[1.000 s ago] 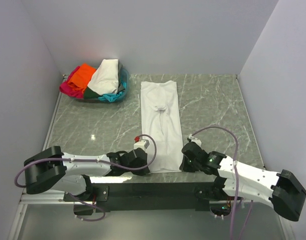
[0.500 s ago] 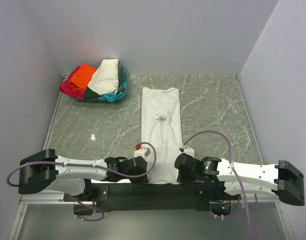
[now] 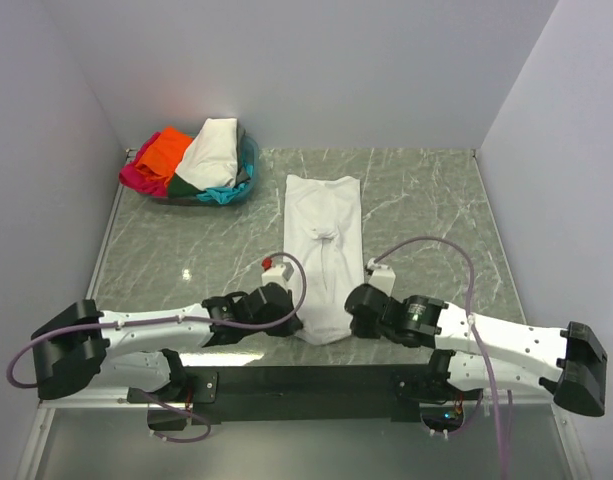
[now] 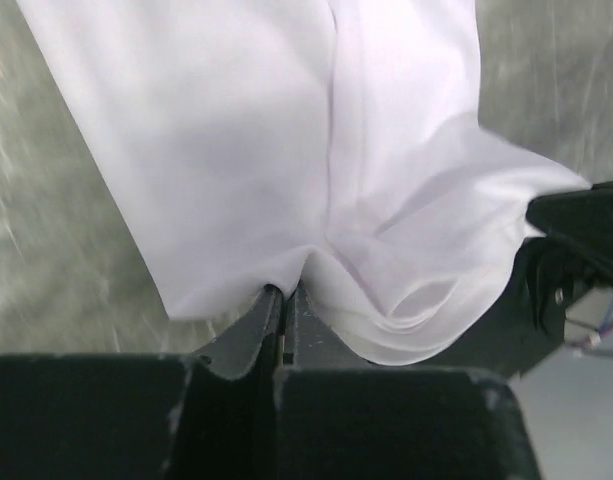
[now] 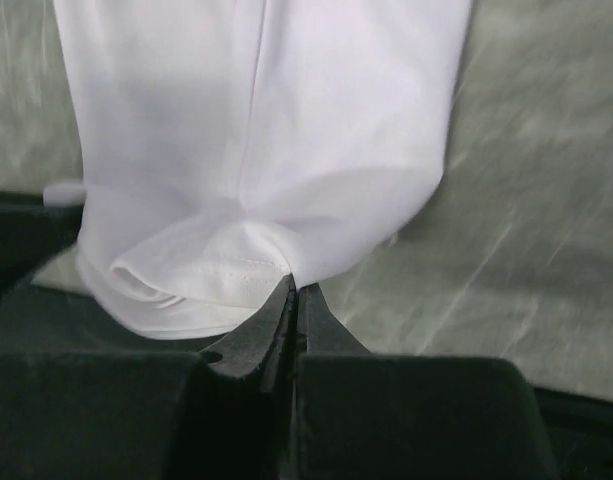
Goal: Fold and stack the t-shirts
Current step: Fold the tshirt
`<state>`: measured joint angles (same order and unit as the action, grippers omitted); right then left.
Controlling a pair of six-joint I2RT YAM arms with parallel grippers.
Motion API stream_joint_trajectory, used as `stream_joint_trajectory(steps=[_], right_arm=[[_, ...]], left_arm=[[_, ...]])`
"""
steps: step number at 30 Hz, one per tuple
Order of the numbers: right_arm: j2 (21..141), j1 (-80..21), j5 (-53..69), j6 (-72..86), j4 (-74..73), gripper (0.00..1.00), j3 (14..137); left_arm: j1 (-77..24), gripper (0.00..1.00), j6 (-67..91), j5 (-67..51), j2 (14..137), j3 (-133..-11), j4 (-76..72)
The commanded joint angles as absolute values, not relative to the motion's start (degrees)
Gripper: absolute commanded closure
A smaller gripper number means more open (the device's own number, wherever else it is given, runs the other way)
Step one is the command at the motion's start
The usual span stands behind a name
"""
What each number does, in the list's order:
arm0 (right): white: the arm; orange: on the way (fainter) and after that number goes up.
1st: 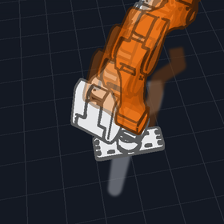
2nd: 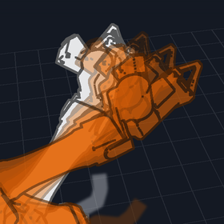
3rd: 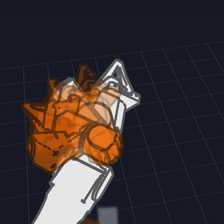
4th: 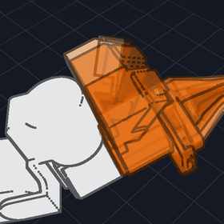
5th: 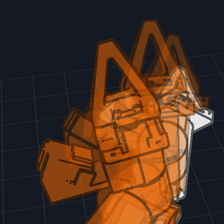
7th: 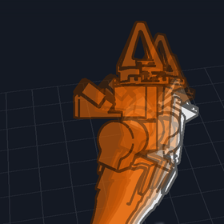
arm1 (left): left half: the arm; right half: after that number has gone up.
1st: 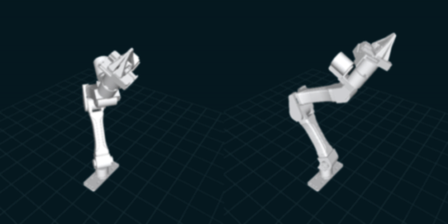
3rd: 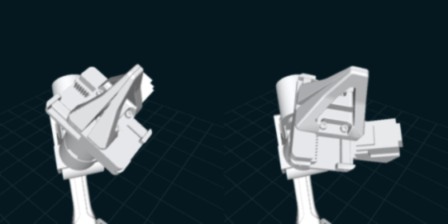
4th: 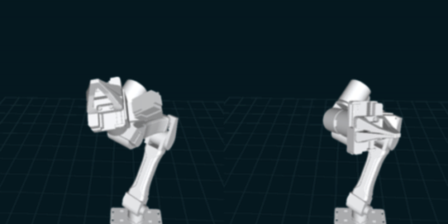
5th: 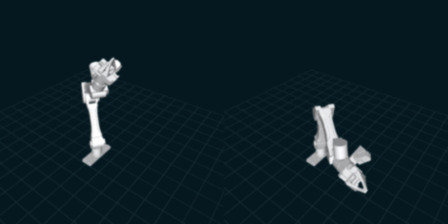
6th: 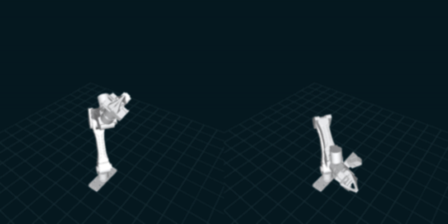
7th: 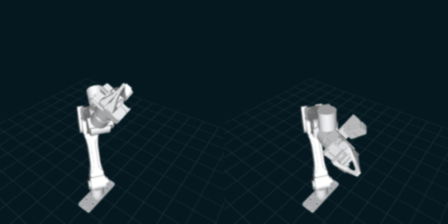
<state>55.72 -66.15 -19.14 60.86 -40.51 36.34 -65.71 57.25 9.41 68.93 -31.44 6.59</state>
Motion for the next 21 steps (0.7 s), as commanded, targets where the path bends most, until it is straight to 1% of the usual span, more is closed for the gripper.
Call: stream_joint_trajectory(steps=[1, 2, 8, 16, 21], right_arm=[[57.4, -58.5, -20.4, 53.0, -33.2, 1.0, 36.5], [58.2, -55.6, -20.1, 50.6, -30.4, 1.0, 36.6], [67.0, -49.1, -20.4, 41.9, -26.9, 1.0, 43.0], [78.6, -40.3, -19.3, 34.8, -24.3, 1.0, 51.6], [85.4, -37.4, -18.9, 31.6, -23.9, 1.0, 57.0]], left_arm=[[-62.3, 0.99, 50.7, 9.8, 73.1, -36.7, 1.9], [-60.2, 1.0, 49.7, 9.7, 73.9, -37.3, 1.3], [-51.3, 0.99, 42.9, 6.4, 80.7, -43.3, -1.8], [-43.3, 1.0, 37.8, 2.3, 88.8, -51.1, -2.5], [-39.6, 0.99, 36.0, 0.7, 92.9, -54.9, -1.8]])
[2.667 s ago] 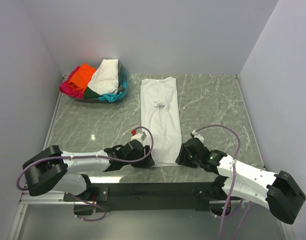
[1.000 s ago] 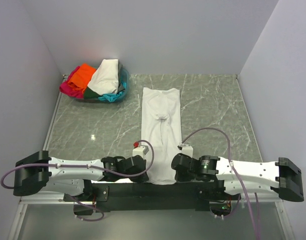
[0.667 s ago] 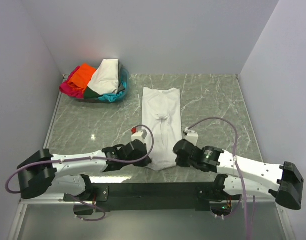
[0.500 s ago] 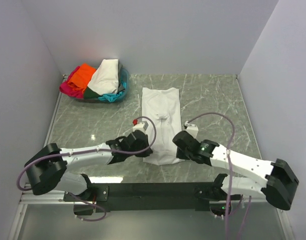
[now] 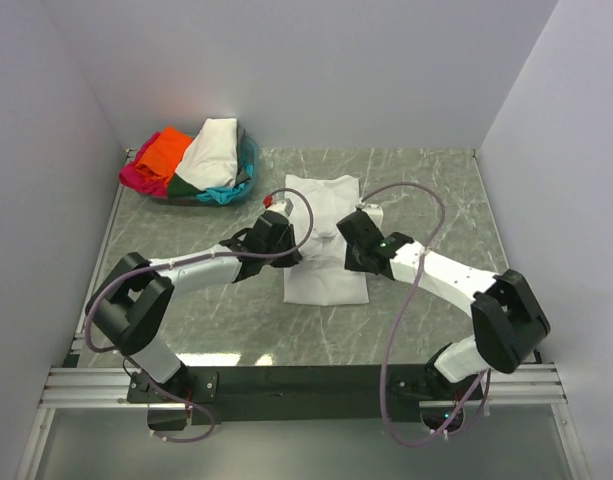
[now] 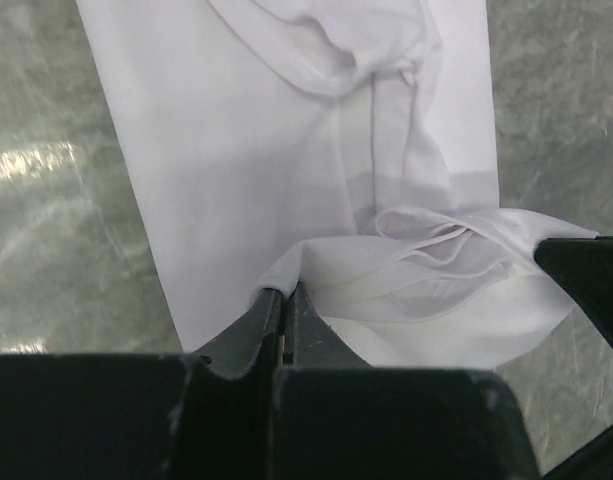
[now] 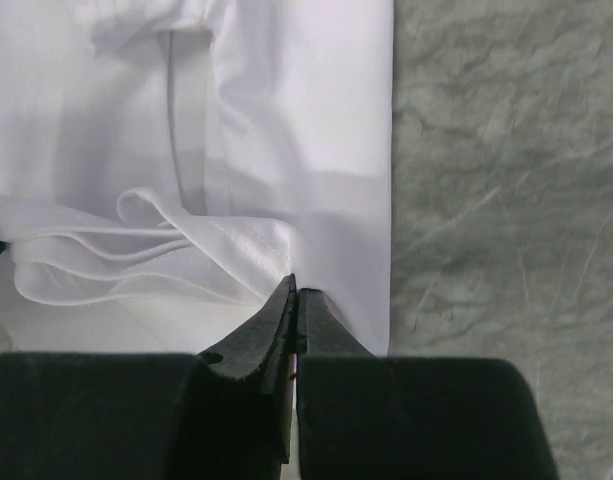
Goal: Fold and stack the t-shirts
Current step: Fold the tshirt
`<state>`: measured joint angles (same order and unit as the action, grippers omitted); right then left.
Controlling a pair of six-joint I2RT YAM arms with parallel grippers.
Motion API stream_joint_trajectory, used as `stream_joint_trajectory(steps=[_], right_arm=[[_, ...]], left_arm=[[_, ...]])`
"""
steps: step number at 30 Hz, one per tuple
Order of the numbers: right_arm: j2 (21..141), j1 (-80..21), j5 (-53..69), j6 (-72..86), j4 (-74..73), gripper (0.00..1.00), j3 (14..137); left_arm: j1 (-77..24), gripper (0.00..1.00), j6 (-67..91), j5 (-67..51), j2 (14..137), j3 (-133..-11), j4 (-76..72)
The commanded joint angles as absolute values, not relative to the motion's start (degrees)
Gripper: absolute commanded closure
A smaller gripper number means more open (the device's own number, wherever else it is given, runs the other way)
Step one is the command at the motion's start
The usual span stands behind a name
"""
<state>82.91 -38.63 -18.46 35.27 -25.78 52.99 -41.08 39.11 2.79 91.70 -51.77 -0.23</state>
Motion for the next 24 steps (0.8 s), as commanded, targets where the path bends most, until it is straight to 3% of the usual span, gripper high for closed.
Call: stream_joint_trajectory(steps=[1, 24], right_arm=[[86.3, -36.8, -18.7, 31.4, -23.8, 1.0, 57.7], [101.8, -30.7, -15.7, 26.6, -24.2, 1.0, 72.2]], left_arm=[[-39.1, 1.0, 36.0, 0.4, 93.9, -55.8, -2.0], [-31.7, 1.0, 36.5, -4.7, 101.9, -60.6, -5.6]])
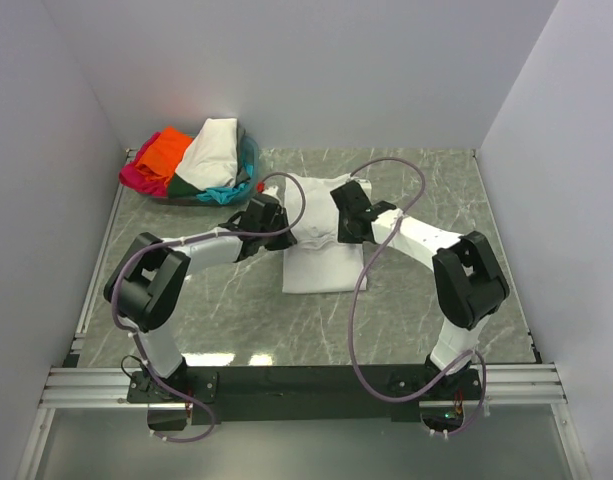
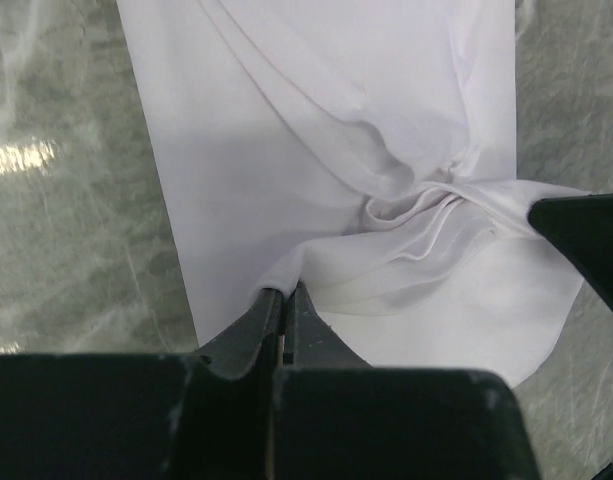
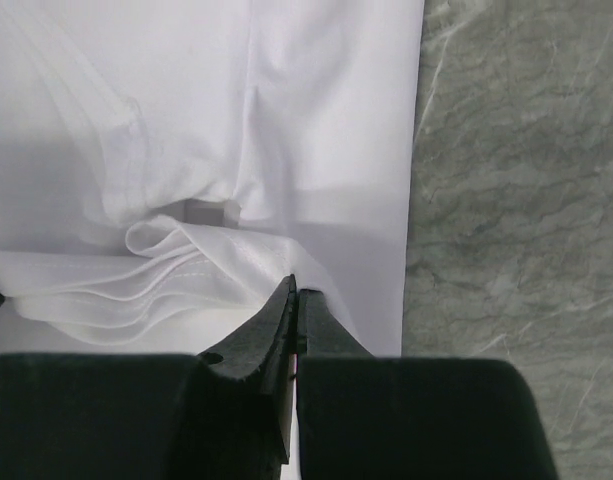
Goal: Fold and stack the t-shirts
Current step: Fold the tshirt
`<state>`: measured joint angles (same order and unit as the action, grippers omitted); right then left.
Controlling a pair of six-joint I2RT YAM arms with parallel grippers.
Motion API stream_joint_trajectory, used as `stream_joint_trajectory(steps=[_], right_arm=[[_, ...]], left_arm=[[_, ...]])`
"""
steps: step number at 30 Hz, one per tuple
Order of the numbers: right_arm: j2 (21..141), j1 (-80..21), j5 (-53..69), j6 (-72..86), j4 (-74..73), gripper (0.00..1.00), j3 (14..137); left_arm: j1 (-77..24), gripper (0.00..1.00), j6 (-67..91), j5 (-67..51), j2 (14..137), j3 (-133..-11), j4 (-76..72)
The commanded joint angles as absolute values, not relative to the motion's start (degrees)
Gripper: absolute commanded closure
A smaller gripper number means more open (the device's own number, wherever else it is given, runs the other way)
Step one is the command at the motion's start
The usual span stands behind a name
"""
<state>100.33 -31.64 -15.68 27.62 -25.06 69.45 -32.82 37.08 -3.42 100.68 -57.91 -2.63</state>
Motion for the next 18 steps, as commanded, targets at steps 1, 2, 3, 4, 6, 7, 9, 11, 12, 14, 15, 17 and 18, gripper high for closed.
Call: stream_joint_trajectory(steps=[1, 2, 3, 4, 6, 7, 9, 11, 12, 14, 15, 17, 18], right_arm=[[102.1, -30.5, -15.7, 26.6, -24.0, 1.0, 72.3], [102.7, -30.2, -15.6, 26.5, -23.9, 1.0, 72.6], [103.1, -30.2, -15.5, 26.4, -23.8, 1.0, 72.8], [103.4, -30.0, -15.5, 26.3, -23.7, 1.0, 72.9], [104.4, -29.5, -15.6, 26.2, -23.4, 1.0, 73.5], [104.8, -29.3, -15.6, 26.0, -23.3, 1.0, 73.7], [106.2, -28.7, -15.6, 26.0, -23.2, 1.0, 74.7], [107.2, -28.0, -15.5, 25.8, -23.0, 1.0, 75.6], [107.6, -27.8, -15.3, 25.7, -22.9, 1.0, 75.9], [108.0, -27.6, -15.1, 25.3, -23.4, 0.95, 77.3], [107.9, -27.2, -15.2, 25.1, -23.9, 0.86, 77.9], [106.4, -27.2, -15.5, 24.3, -25.6, 0.66, 78.8], [105.4, -27.3, -16.0, 24.3, -25.8, 0.63, 78.7]], left_arm=[[-31.5, 0.99, 36.5, -4.8, 102.3, -60.6, -5.8], [-31.1, 0.99, 36.4, -4.3, 102.6, -60.9, -5.6], [-31.1, 0.99, 36.0, -4.1, 103.2, -61.2, -5.5], [-30.9, 0.99, 35.9, -4.0, 103.4, -61.4, -5.5], [-30.6, 0.99, 35.7, -4.0, 104.1, -61.5, -5.8], [-30.2, 0.99, 35.8, -4.0, 104.5, -61.6, -6.0], [-29.8, 0.99, 35.9, -4.3, 105.6, -62.3, -5.7], [-29.6, 0.91, 35.9, -4.4, 106.2, -62.8, -5.1], [-29.6, 0.82, 35.8, -4.3, 106.4, -63.3, -5.0], [-29.6, 0.64, 35.7, -3.6, 105.9, -63.5, -4.7], [-29.6, 0.44, 35.5, -3.0, 104.7, -63.7, -4.4], [-29.7, 0.33, 35.0, -1.5, 102.8, -63.7, -4.1], [-29.8, 0.27, 34.8, -0.8, 100.5, -63.5, -3.6]])
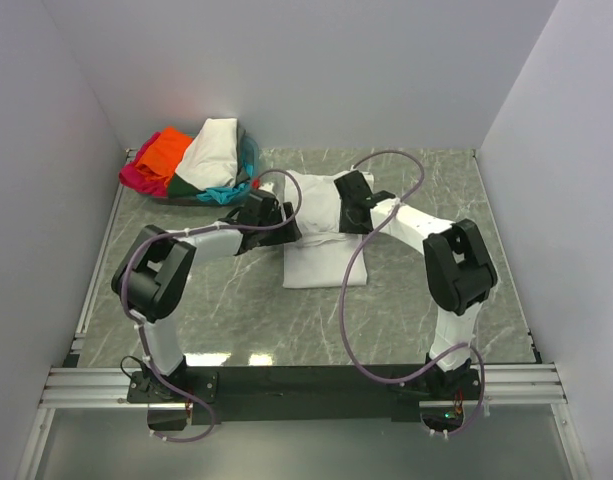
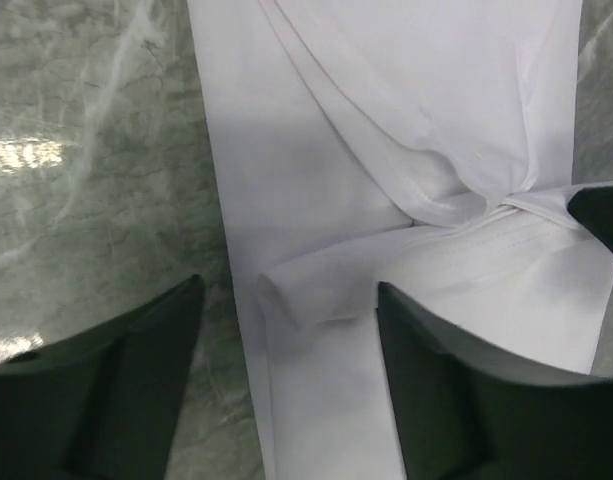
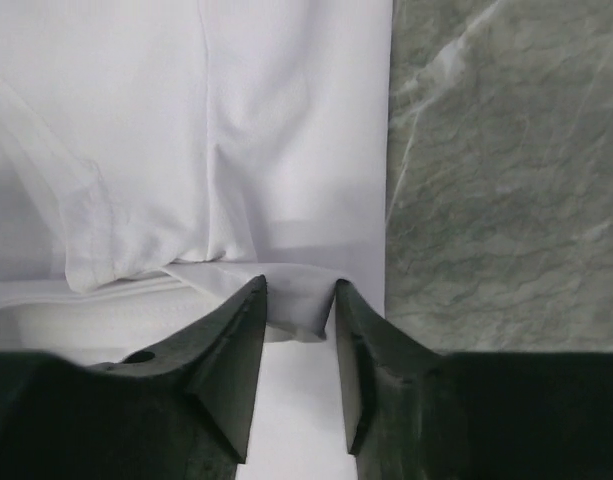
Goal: Fold and stack the t-shirts
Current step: Fold the tshirt
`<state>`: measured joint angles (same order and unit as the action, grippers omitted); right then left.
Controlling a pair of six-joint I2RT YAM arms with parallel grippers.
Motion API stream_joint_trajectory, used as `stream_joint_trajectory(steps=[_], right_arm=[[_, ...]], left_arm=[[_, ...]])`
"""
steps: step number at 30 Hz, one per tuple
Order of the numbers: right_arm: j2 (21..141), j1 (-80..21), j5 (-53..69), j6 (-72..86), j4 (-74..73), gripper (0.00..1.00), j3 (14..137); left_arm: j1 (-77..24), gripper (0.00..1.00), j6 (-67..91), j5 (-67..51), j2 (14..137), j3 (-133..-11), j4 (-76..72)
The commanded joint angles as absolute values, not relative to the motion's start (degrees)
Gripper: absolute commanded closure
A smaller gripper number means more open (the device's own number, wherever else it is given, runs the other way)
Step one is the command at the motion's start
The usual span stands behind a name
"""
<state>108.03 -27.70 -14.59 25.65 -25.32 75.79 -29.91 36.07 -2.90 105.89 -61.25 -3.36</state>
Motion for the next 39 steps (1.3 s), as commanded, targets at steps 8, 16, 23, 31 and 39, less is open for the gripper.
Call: stream_joint_trajectory(steps=[8, 16, 23, 31, 39], right_arm=[[90.5, -28.3, -12.2, 25.5, -22.6, 0.43, 67.9], [81.6, -28.8, -13.0, 28.3, -22.3, 0.43, 59.9], [81.3, -28.8, -5.7, 26.4, -19.9, 0.44, 57.9], [91.0, -29.6, 3.7, 24.7, -18.6, 0.45, 62.8], [102.2, -30.3, 6.7, 24.6, -17.8, 0.46, 68.4]], left_arm=[[-39.1, 0.15, 35.0, 6.1, 92.0, -57.9, -7.0], [-47.4, 0.16, 39.4, 1.1, 100.2, -55.2, -18.8], [-50.8, 0.16, 41.0, 2.2, 105.4, -53.9, -21.6], [-52.6, 0.16, 43.4, 3.8, 107.0, -46.9, -25.1], [-55.5, 0.16, 44.6, 5.3, 107.4, -42.5, -26.1]])
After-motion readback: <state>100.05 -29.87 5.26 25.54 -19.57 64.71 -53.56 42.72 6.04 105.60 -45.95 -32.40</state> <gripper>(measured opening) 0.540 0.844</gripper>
